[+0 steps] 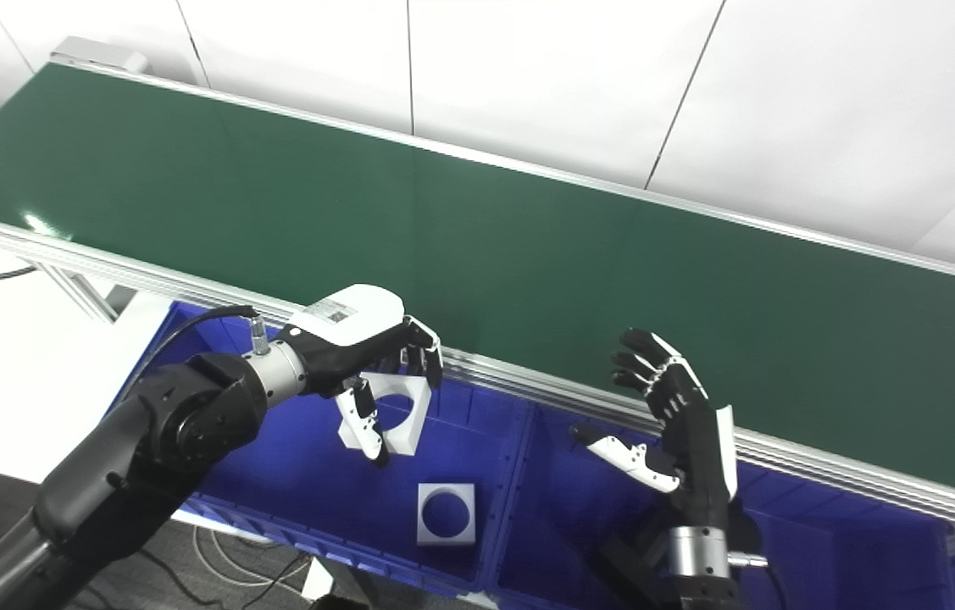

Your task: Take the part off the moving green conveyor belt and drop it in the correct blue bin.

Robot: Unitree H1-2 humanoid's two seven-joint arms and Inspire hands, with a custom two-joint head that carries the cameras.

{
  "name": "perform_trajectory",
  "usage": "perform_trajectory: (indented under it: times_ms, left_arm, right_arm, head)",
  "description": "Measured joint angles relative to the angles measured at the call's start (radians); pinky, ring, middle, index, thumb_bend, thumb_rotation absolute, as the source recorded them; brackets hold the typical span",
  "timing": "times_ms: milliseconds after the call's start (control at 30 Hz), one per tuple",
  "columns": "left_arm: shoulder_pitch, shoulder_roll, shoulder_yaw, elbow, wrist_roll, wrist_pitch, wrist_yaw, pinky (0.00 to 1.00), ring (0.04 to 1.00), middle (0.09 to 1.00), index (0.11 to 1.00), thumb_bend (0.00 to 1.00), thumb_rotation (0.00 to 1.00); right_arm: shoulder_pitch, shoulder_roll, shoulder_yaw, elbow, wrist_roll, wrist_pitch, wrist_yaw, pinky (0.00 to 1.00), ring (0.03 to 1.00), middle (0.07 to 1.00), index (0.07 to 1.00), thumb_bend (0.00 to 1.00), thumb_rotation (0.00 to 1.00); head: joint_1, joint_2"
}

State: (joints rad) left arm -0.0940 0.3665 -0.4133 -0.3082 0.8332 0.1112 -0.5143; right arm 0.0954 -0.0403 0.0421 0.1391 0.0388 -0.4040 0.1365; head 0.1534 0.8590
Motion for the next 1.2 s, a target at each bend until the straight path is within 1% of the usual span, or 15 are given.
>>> perform_trajectory:
  times_ms: [100, 133, 333, 400, 500, 667, 767, 800, 833, 867, 900, 933, 1000, 1067, 1200]
  left_arm:
    - [0.006, 0.000, -0.003, 0.029, 0.017, -0.041, 0.054, 0.36, 0.385, 0.486, 0.552, 0.49, 0.00]
    - [0.007, 0.000, -0.003, 0.048, 0.019, -0.066, 0.088, 0.36, 0.385, 0.489, 0.551, 0.49, 0.00]
    - [0.026, -0.013, 0.000, 0.144, 0.043, -0.150, 0.253, 0.38, 0.385, 0.495, 0.551, 0.49, 0.00]
    - [0.028, -0.021, 0.001, 0.172, 0.052, -0.171, 0.291, 0.38, 0.388, 0.497, 0.549, 0.49, 0.00]
    - [0.028, -0.026, 0.001, 0.180, 0.054, -0.177, 0.304, 0.37, 0.388, 0.501, 0.549, 0.49, 0.00]
    - [0.028, -0.025, -0.001, 0.180, 0.060, -0.175, 0.289, 0.37, 0.395, 0.503, 0.548, 0.50, 0.00]
    - [0.028, -0.024, -0.002, 0.177, 0.056, -0.161, 0.228, 0.34, 0.388, 0.495, 0.553, 0.50, 0.00]
    - [0.028, -0.024, -0.002, 0.173, 0.049, -0.147, 0.199, 0.35, 0.421, 0.479, 0.534, 0.51, 0.00]
    - [0.028, -0.024, -0.002, 0.169, 0.047, -0.134, 0.171, 0.35, 0.433, 0.474, 0.527, 0.52, 0.00]
    - [0.028, -0.024, -0.002, 0.160, 0.044, -0.123, 0.146, 0.37, 0.461, 0.529, 0.564, 0.75, 0.06]
    - [0.028, -0.024, -0.002, 0.149, 0.039, -0.114, 0.123, 0.39, 0.487, 0.568, 0.590, 0.90, 0.11]
    - [0.028, -0.023, -0.002, 0.140, 0.038, -0.108, 0.109, 0.40, 0.495, 0.581, 0.598, 0.95, 0.13]
    - [0.026, -0.023, -0.002, 0.136, 0.038, -0.099, 0.086, 0.42, 0.524, 0.617, 0.616, 0.99, 0.21]
    - [0.026, -0.019, -0.003, 0.130, 0.038, -0.094, 0.063, 0.43, 0.539, 0.631, 0.626, 1.00, 0.25]
    - [0.021, -0.016, -0.003, 0.114, 0.037, -0.092, 0.033, 0.44, 0.558, 0.646, 0.637, 1.00, 0.29]
  right_arm:
    - [0.000, 0.000, 0.000, 0.000, -0.001, 0.001, -0.002, 0.68, 0.742, 0.792, 0.772, 0.80, 0.24]
    - [0.001, 0.000, 0.000, 0.000, -0.002, 0.001, -0.002, 0.68, 0.740, 0.792, 0.772, 0.80, 0.24]
    - [0.004, 0.000, 0.002, 0.000, -0.010, 0.001, -0.013, 0.67, 0.736, 0.787, 0.771, 0.80, 0.24]
    - [0.005, 0.000, 0.004, 0.000, -0.010, 0.001, -0.014, 0.67, 0.735, 0.786, 0.770, 0.81, 0.24]
    - [0.006, 0.000, 0.006, 0.000, -0.010, 0.001, -0.015, 0.67, 0.735, 0.787, 0.769, 0.81, 0.24]
    - [0.006, 0.001, 0.007, 0.001, -0.009, 0.001, -0.018, 0.68, 0.739, 0.788, 0.769, 0.81, 0.24]
    - [0.006, 0.001, 0.008, 0.001, -0.011, 0.001, -0.020, 0.68, 0.738, 0.788, 0.768, 0.81, 0.25]
    - [0.006, 0.001, 0.008, 0.001, -0.014, 0.001, -0.021, 0.68, 0.738, 0.790, 0.768, 0.81, 0.25]
    - [0.006, 0.001, 0.008, 0.001, -0.016, 0.001, -0.022, 0.68, 0.738, 0.791, 0.768, 0.81, 0.25]
    - [0.007, 0.001, 0.008, 0.001, -0.017, 0.001, -0.022, 0.68, 0.737, 0.789, 0.768, 0.81, 0.25]
    - [0.007, 0.001, 0.008, 0.001, -0.017, 0.001, -0.022, 0.68, 0.738, 0.789, 0.767, 0.81, 0.24]
    - [0.007, 0.001, 0.008, 0.001, -0.016, 0.001, -0.022, 0.68, 0.739, 0.789, 0.767, 0.81, 0.24]
    - [0.007, 0.001, 0.008, 0.001, -0.016, 0.001, -0.022, 0.68, 0.737, 0.787, 0.768, 0.81, 0.25]
    - [0.007, 0.001, 0.008, 0.002, -0.016, 0.001, -0.022, 0.67, 0.735, 0.785, 0.767, 0.81, 0.25]
    - [0.007, 0.001, 0.008, 0.001, -0.017, 0.001, -0.024, 0.68, 0.738, 0.787, 0.768, 0.81, 0.25]
  head:
    - [0.000, 0.000]
    - [-0.002, -0.009]
    - [-0.005, -0.014]
    - [-0.006, -0.014]
    - [-0.008, -0.018]
    - [-0.009, -0.018]
    - [-0.011, -0.020]
    - [-0.011, -0.020]
    - [-0.011, -0.020]
    - [-0.011, -0.020]
    - [-0.011, -0.021]
    - [-0.011, -0.021]
    - [-0.012, -0.021]
    - [-0.011, -0.023]
    - [-0.012, -0.023]
